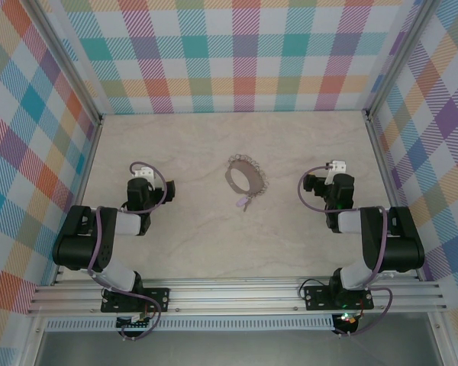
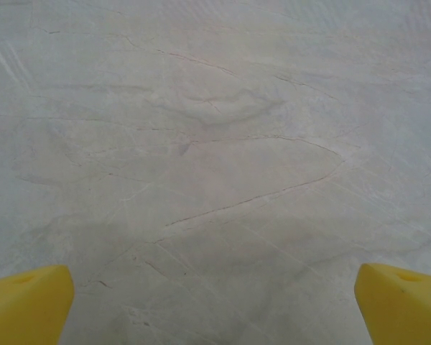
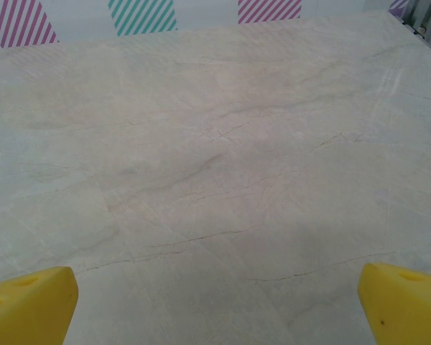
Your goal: Put the keys on the keyring
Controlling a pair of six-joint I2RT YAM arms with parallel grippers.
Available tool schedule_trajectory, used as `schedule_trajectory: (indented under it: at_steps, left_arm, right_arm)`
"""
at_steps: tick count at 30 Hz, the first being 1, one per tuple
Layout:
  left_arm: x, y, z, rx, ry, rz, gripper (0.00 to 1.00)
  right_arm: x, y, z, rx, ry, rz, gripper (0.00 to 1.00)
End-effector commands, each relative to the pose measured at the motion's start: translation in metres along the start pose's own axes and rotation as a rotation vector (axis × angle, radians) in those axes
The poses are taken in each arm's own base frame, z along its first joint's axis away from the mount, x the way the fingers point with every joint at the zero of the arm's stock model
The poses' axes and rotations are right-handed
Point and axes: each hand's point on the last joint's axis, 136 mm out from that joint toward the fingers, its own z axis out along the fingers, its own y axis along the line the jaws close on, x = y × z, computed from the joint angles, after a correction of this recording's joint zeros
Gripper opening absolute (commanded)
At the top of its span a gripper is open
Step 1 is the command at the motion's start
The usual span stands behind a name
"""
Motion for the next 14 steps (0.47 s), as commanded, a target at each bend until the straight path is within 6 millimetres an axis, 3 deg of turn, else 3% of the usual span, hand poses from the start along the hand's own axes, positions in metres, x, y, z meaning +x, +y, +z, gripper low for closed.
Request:
schedule_trajectory:
  at_steps: [1, 14]
  left_arm:
    - [-0.0168, 0.0009, 0.0, 0.005, -0.051, -0.015, 1.0]
    - [-0.0166, 0.0003, 0.0, 0.003, -0.051, -0.011, 1.0]
  right_arm:
    - [-0.0055, 0.0029, -0.0014, -0.018, -0.029, -0.001, 1.0]
    - [-0.0047, 0.0036, -0.0016, -0.021, -0.026, -0.004, 1.0]
